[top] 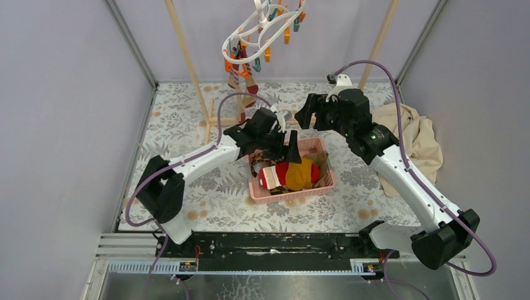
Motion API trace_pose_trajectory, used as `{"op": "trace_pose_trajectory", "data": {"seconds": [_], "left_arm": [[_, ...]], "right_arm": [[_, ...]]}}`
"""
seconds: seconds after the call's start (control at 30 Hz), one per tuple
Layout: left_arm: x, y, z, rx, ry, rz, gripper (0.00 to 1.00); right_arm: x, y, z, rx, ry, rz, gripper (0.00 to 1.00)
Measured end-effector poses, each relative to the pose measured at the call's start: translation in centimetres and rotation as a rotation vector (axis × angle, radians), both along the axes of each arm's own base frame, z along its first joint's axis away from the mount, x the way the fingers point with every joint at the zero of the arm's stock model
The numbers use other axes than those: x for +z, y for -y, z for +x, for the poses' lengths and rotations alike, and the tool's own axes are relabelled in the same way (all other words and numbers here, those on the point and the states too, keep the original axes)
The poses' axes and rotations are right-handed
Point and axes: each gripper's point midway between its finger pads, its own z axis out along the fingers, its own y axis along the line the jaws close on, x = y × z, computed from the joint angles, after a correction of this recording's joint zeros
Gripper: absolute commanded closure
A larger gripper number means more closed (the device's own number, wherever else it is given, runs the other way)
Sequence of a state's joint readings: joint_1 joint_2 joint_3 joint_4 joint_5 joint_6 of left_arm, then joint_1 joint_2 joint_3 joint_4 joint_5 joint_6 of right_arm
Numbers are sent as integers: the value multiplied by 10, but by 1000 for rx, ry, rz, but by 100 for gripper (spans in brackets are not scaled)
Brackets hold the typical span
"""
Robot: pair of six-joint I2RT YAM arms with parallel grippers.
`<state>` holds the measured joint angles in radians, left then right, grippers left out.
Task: Remove the socks clipped to the hanger
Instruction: Place the sock in the bin.
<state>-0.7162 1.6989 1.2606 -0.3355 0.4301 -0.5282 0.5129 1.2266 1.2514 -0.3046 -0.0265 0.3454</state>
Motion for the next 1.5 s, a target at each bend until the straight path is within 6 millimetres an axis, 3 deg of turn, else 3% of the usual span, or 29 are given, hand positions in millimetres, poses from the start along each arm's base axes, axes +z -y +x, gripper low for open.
{"op": "trace_pose_trajectory", "data": {"seconds": [0.07,0.23,0.37,0.53,0.63,0.8,0.9,1.23,1.5], "left_arm": [[13,-8,6,26,48,17,2],[42,-31,21,101,160,42,1],[48,-60,44,211,227,94,1],[33,-110,62,379,268,203,1],[14,-143,67,484,287,286,1],[-4,-181,69,625,347,322,1],[-4,-188,73,670,400,279,1],[20,-180,111,779,554,131,1],[2,-174,138,832,571,137,1]], "right_arm": [[0,-1,0,3,0,2,18],[-1,-3,-2,16,-6,9,18],[-2,-3,-2,16,-9,8,18],[-2,-3,-2,17,-9,8,19],[-2,-3,-2,17,-10,8,21],[-4,-4,-5,30,-18,12,21],[-5,-5,-6,36,-24,14,22],[-6,-5,-8,39,-26,18,24],[-9,-4,-14,52,-33,21,24]]}}
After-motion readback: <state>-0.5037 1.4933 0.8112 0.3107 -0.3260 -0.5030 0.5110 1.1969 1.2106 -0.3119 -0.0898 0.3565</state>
